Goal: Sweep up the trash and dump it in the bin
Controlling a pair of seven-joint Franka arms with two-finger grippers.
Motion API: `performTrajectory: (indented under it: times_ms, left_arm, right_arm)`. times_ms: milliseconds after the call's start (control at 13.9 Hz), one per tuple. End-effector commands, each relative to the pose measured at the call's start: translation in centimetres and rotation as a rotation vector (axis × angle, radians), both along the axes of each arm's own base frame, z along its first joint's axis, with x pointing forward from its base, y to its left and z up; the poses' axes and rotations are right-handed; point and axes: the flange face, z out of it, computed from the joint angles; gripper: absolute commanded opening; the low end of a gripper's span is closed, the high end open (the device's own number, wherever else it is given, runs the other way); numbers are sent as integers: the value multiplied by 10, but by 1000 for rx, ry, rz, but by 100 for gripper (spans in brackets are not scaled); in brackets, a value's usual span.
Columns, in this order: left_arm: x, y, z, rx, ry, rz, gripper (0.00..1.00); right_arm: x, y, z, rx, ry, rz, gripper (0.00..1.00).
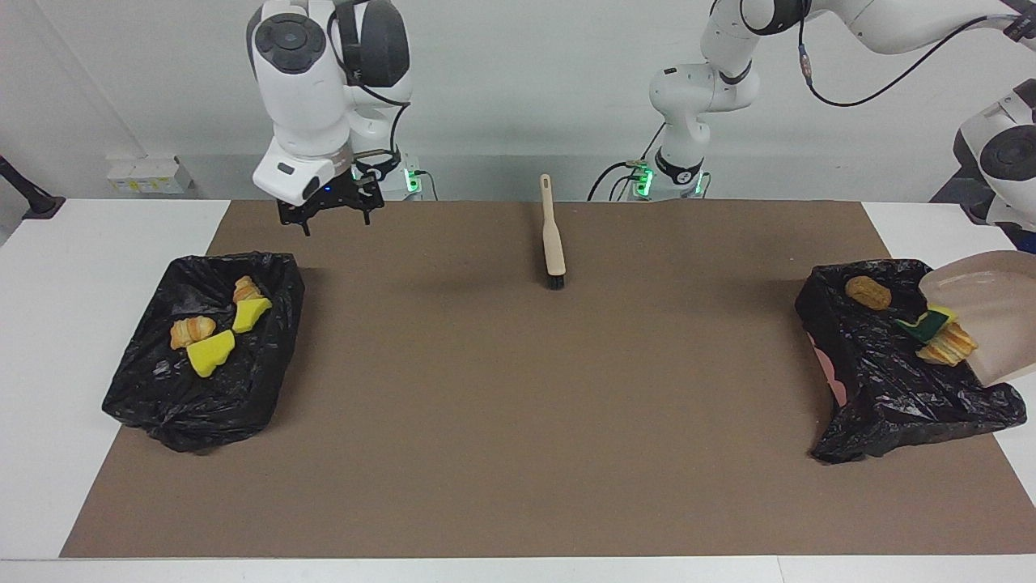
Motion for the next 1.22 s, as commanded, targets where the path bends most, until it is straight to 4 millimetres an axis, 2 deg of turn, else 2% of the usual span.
performTrajectory:
  times_ms: [0,72,144,288,360,504,576,720,936,1152]
  left_arm:
    - [-7,-28,21,85,15,6,0]
    - [-8,-35,27,115,25,7,0]
    - [-12,-41,42,143,14,-2,0]
    - [-15,-57,53,188,26,11,0]
    - [-15,-67,57,208,17,12,0]
    - [-20,-77,70,206,-2,11,0]
    - [-21,-82,68,201,2,17,0]
    - [-20,-106,58,158,12,15,0]
    - [-31,-133,39,-33,5,127,0]
    - [-48,-178,14,-279,-58,301,0]
  right_arm:
    - [11,-45,8,-5,-65,-50,100]
    - [15,-63,9,5,-88,-80,100]
    - [16,-71,10,12,-94,-109,100]
    - [16,-67,21,3,-129,-194,100]
    - [19,-67,32,11,-152,-262,100]
    - [21,-59,49,97,-173,-301,100]
    - [19,-61,57,114,-174,-313,100]
    - [15,-61,71,116,-168,-325,100]
    - [5,-59,68,103,-167,-395,100]
    - [6,-59,68,108,-169,-391,100]
